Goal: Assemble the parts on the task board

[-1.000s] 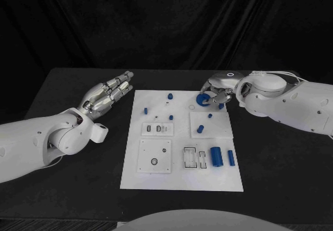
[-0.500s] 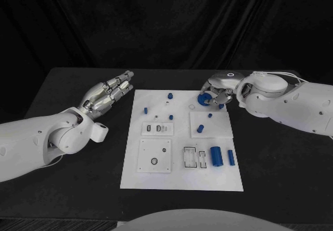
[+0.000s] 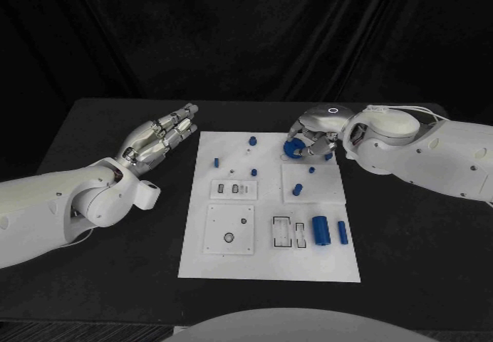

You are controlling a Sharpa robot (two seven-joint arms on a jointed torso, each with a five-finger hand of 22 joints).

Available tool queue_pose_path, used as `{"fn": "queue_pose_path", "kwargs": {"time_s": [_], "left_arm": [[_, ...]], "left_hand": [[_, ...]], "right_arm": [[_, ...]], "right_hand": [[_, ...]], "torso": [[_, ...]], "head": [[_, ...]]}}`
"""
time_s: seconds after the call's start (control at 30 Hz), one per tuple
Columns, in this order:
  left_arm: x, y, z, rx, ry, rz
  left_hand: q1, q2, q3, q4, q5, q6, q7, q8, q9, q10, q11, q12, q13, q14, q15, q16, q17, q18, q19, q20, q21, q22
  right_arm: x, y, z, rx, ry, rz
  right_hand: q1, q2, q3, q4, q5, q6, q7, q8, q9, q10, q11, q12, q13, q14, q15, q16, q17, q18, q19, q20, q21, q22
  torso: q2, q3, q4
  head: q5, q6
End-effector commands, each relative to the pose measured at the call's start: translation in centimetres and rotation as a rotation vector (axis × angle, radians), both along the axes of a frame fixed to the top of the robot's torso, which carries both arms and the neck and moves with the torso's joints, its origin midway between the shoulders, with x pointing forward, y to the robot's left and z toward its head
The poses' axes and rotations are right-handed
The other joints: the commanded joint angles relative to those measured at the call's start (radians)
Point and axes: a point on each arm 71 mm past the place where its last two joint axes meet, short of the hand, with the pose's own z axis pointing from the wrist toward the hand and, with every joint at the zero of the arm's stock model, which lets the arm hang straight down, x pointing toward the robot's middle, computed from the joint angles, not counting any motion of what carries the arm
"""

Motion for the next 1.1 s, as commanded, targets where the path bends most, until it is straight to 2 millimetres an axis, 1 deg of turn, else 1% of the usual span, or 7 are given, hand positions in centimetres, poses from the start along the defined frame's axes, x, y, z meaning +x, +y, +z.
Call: {"fn": "queue_pose_path", "kwargs": {"time_s": [0.03,0.27,0.53,0.67,0.77,0.9,1.1], "left_arm": [[-0.2,-0.2,1.1,-0.082,-0.119,-0.034],[-0.1,-0.3,1.0,-0.081,-0.114,-0.038],[-0.1,-0.5,1.0,-0.082,-0.110,-0.045],[0.0,-0.6,1.0,-0.083,-0.107,-0.050],[0.0,-0.7,0.9,-0.082,-0.105,-0.051],[0.0,-0.8,0.9,-0.081,-0.102,-0.053],[0.1,-0.9,0.9,-0.081,-0.100,-0.056]], "left_hand": [[0.008,0.004,-0.001,-0.008,0.004,0.003,0.004,0.004,0.001,0.002,0.003,-0.004,0.001,0.000,0.008,-0.004,-0.001,0.010,0.000,0.008,-0.002,0.000],[0.008,0.004,0.000,-0.010,0.005,0.003,0.003,0.003,0.001,0.002,0.002,-0.004,0.001,0.000,0.011,-0.004,-0.001,0.010,0.001,0.013,-0.001,0.001],[0.008,0.004,0.001,-0.012,0.006,0.003,0.003,0.003,0.001,0.002,0.002,-0.004,0.001,0.000,0.014,-0.004,-0.001,0.010,0.002,0.016,0.000,0.002],[0.008,0.004,0.001,-0.012,0.006,0.004,0.003,0.003,0.001,0.002,0.001,-0.004,0.001,0.000,0.015,-0.004,-0.001,0.010,0.002,0.017,0.000,0.002],[0.008,0.004,0.001,-0.012,0.006,0.004,0.002,0.004,0.001,0.002,0.001,-0.004,0.001,0.000,0.015,-0.004,-0.001,0.010,0.003,0.018,0.000,0.002],[0.008,0.004,0.001,-0.012,0.006,0.004,0.002,0.004,0.001,0.002,0.001,-0.004,0.001,0.000,0.015,-0.004,-0.001,0.010,0.003,0.018,0.000,0.002],[0.008,0.003,0.001,-0.013,0.006,0.005,0.002,0.004,0.001,0.002,0.001,-0.004,0.001,0.000,0.016,-0.004,-0.001,0.010,0.003,0.019,0.000,0.002]], "right_arm": [[-0.1,0.6,0.2,0.002,-0.010,0.023],[-0.1,2.1,0.4,0.004,-0.013,0.052],[-0.1,4.3,0.6,0.010,-0.019,0.099],[-0.1,5.7,0.8,0.012,-0.024,0.124],[-0.1,6.7,0.9,0.016,-0.030,0.143],[-0.1,7.9,1.0,0.016,-0.032,0.164],[0.0,9.4,1.0,0.007,-0.024,0.183]], "right_hand": [[-0.011,0.001,0.002,0.007,-0.006,0.013,-0.007,0.006,0.074,0.015,0.007,0.002,0.122,0.064,-0.001,0.002,0.126,-0.005,0.006,0.001,0.003,0.075],[-0.011,0.002,0.003,0.007,-0.013,0.013,-0.006,0.008,0.077,0.015,0.007,0.002,0.121,0.064,-0.001,0.001,0.126,-0.005,0.006,0.001,0.002,0.075],[-0.010,0.002,0.004,0.006,-0.015,0.014,-0.006,0.010,0.078,0.017,0.008,0.003,0.123,0.065,-0.001,0.004,0.128,-0.005,0.007,0.001,0.005,0.077],[-0.010,0.001,0.004,0.006,-0.016,0.014,-0.006,0.010,0.078,0.018,0.008,0.005,0.126,0.066,-0.001,0.006,0.131,-0.006,0.008,0.001,0.007,0.078],[-0.009,-0.001,0.005,0.005,-0.020,0.011,-0.004,0.009,0.079,0.019,0.008,0.005,0.126,0.066,-0.001,0.007,0.131,-0.006,0.009,0.001,0.007,0.078],[-0.009,-0.001,0.006,0.004,-0.021,0.009,-0.003,0.008,0.079,0.020,0.009,0.006,0.127,0.066,0.000,0.008,0.132,-0.006,0.010,0.002,0.008,0.079],[-0.008,-0.001,0.008,0.003,-0.026,0.001,-0.002,0.005,0.079,0.018,0.010,0.004,0.124,0.065,0.000,0.003,0.127,-0.005,0.008,0.002,0.004,0.078]], "torso": [[0.000,0.0005,-0.0004],[0.000,0.0015,-0.0002],[0.000,0.0008,0.0006],[0.002,0.0000,0.0029],[0.001,0.0007,-0.0003],[0.001,0.0000,0.0010],[0.001,-0.0002,-0.0003]], "head": [[0.000,0.001],[0.000,0.001],[-0.001,0.000],[-0.004,0.002],[0.000,0.002],[-0.002,0.001],[-0.003,-0.004]]}}
